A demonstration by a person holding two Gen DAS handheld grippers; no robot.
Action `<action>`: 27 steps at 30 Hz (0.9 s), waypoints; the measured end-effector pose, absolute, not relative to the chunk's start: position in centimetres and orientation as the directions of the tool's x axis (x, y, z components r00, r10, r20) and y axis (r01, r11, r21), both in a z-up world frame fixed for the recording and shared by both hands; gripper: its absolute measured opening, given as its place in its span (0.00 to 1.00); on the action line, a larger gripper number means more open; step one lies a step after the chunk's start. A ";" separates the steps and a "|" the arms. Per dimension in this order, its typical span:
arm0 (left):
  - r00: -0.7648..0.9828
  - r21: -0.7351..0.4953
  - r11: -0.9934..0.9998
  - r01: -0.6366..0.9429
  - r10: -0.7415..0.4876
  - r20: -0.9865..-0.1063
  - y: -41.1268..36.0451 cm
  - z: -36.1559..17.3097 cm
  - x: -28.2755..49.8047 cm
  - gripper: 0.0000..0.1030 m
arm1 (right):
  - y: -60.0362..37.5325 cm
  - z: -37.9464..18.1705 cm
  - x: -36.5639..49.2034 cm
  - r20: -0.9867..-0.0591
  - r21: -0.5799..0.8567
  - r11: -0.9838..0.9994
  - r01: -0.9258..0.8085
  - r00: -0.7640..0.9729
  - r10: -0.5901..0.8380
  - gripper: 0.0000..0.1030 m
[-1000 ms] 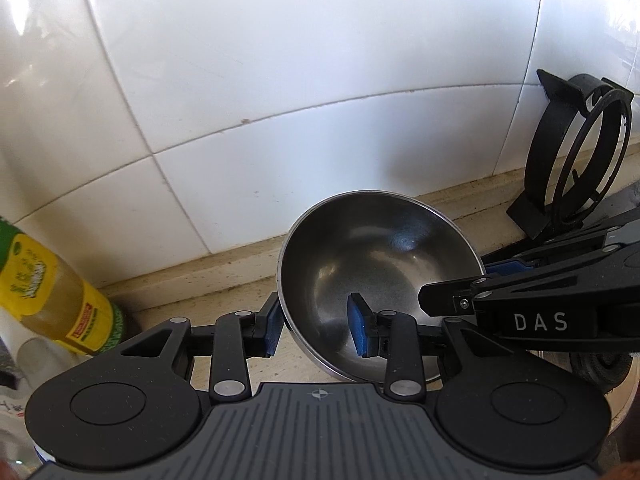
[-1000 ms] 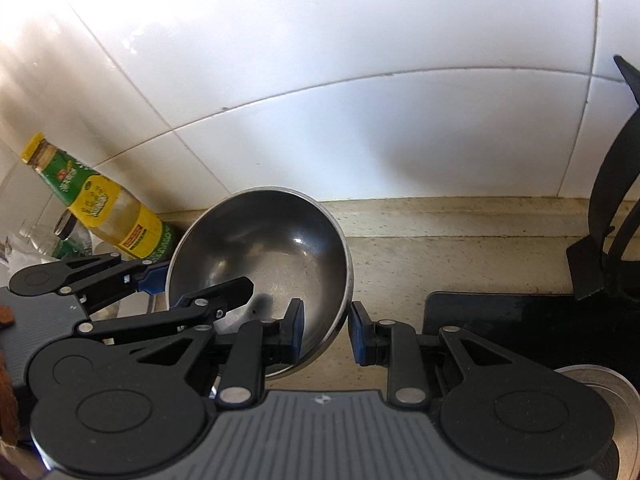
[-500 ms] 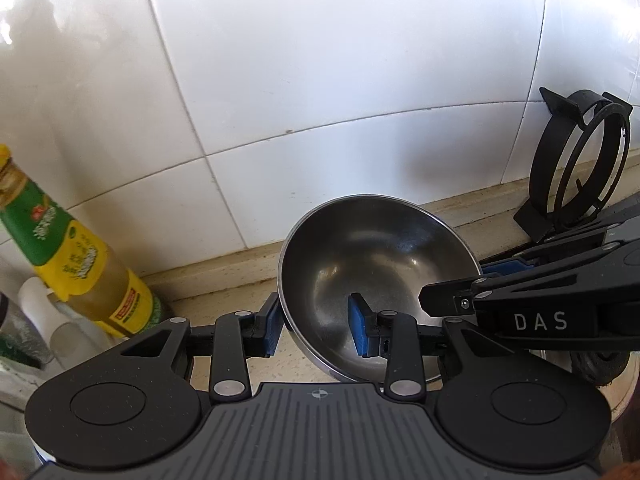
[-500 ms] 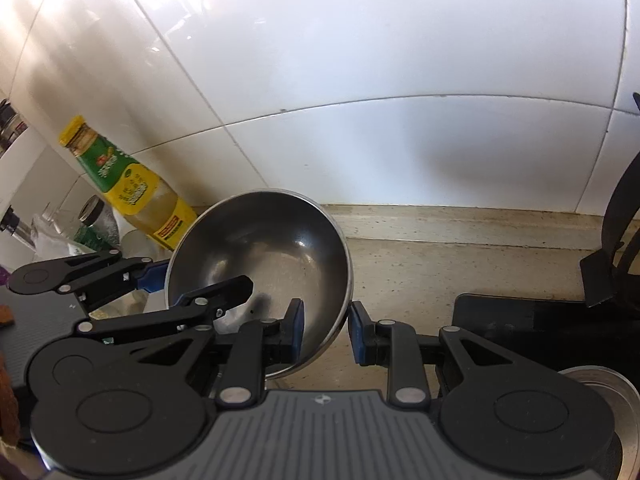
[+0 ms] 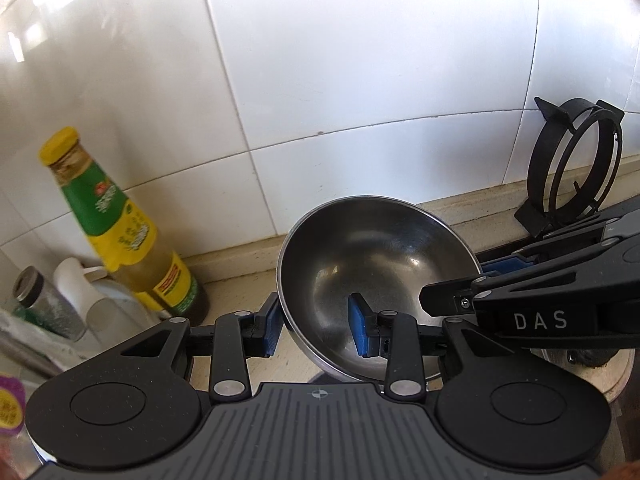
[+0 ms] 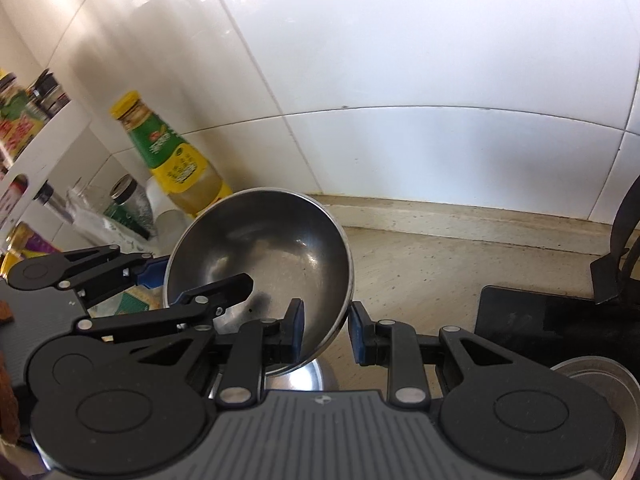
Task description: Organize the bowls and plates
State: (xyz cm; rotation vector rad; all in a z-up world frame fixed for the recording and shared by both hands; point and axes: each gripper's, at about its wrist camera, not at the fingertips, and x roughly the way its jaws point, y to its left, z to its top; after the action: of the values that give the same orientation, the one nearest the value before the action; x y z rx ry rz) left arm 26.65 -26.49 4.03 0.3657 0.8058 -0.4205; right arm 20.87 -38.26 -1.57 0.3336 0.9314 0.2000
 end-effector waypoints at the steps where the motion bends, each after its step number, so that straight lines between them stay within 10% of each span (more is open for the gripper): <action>1: 0.621 0.154 0.859 0.489 -0.219 -0.753 -26.2 4.1 26.3 0.41 | -38.0 -1.5 20.7 -0.750 0.364 0.931 -0.030 0.583 0.312 0.28; 27: 0.600 0.146 0.869 0.473 -0.197 -0.775 -22.5 3.1 21.5 0.43 | -34.3 -1.6 17.2 -0.776 0.348 0.934 -0.083 0.533 0.337 0.28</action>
State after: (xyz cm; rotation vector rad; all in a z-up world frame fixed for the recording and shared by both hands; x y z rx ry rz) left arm 21.46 -22.52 3.09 0.3561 0.8429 -0.3980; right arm 17.21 -34.27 -1.58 0.2839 0.9802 0.2545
